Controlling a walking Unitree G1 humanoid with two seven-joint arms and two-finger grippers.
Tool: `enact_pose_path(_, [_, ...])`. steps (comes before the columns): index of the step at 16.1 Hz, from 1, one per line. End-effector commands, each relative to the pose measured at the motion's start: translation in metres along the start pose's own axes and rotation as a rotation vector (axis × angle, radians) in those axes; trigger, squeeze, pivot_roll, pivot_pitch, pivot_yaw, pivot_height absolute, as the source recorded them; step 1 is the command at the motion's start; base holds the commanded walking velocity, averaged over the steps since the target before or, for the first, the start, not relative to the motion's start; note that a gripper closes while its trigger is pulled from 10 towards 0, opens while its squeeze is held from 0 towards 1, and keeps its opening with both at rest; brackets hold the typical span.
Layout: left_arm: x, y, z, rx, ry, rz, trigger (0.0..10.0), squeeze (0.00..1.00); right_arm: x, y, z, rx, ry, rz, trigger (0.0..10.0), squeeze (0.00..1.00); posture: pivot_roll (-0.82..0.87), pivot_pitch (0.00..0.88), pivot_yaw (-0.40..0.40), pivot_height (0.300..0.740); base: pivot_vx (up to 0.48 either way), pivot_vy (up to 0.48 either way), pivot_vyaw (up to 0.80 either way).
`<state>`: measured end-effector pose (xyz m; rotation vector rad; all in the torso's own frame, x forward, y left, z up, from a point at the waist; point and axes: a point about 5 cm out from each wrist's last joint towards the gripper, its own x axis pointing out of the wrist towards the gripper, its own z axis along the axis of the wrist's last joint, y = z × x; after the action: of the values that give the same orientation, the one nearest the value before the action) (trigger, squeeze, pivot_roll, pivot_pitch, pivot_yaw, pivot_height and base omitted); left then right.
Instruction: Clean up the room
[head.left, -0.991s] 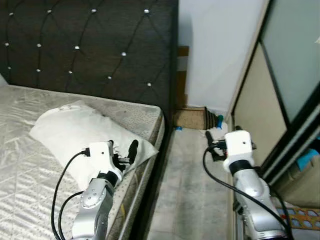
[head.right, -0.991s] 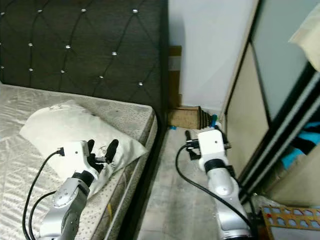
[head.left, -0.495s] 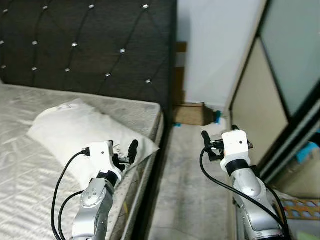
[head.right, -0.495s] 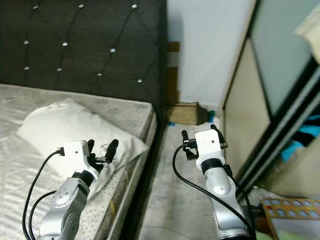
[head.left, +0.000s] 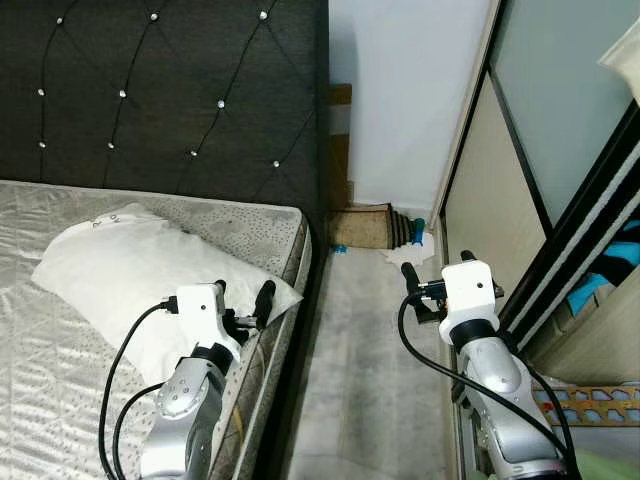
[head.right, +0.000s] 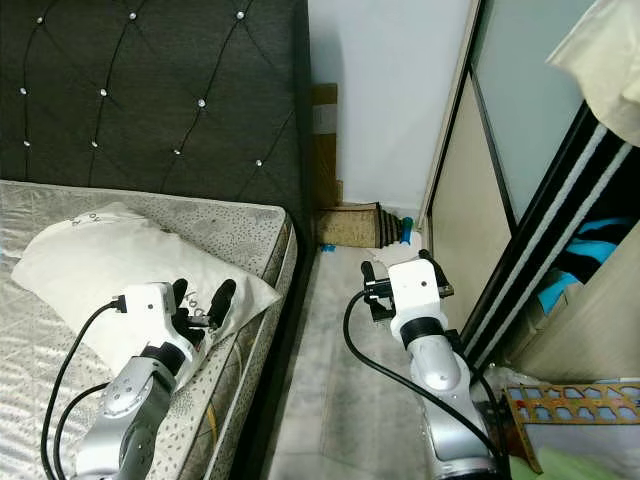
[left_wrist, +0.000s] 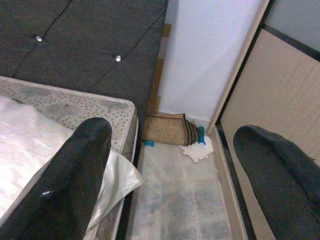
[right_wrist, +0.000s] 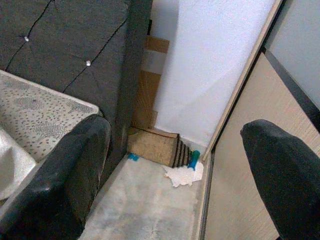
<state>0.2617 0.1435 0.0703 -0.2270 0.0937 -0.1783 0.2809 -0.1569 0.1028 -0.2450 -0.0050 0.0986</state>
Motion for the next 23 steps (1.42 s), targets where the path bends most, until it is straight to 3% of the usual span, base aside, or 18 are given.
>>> enact_pose_path(1, [0.0006,0.0001,0.0014,0.015,-0.001,0.001,10.0,0.0,-0.0005,-0.0015,-0.0006,-0.002,0.007,-0.009,10.0,0.0,-0.16,0.0,0.05,0.74,0.0,0.0,-0.8])
enact_pose_path(7, [0.0016,0.0001,-0.0016,-0.045,0.019,0.028,10.0,0.0,-0.0024,-0.0017,-0.0019,-0.002,0.011,-0.012,10.0,0.0,-0.17,0.0,0.053,0.74,-0.101,0.045,-0.74])
enact_pose_path(17, [0.0009,-0.0005,-0.003,-0.038,0.028,0.029,10.0,0.0,-0.0032,-0.0028,-0.0018,-0.008,0.01,-0.004,10.0,0.0,-0.17,0.0,0.051,0.74,-0.282,0.296,0.0])
enact_pose_path(23, [0.0004,-0.0023,-0.0029,-0.033,0.018,0.016,10.0,0.0,-0.0036,-0.0032,-0.0026,-0.013,0.013,0.0,10.0,0.0,-0.17,0.0,0.047,0.74,0.0,0.0,0.0])
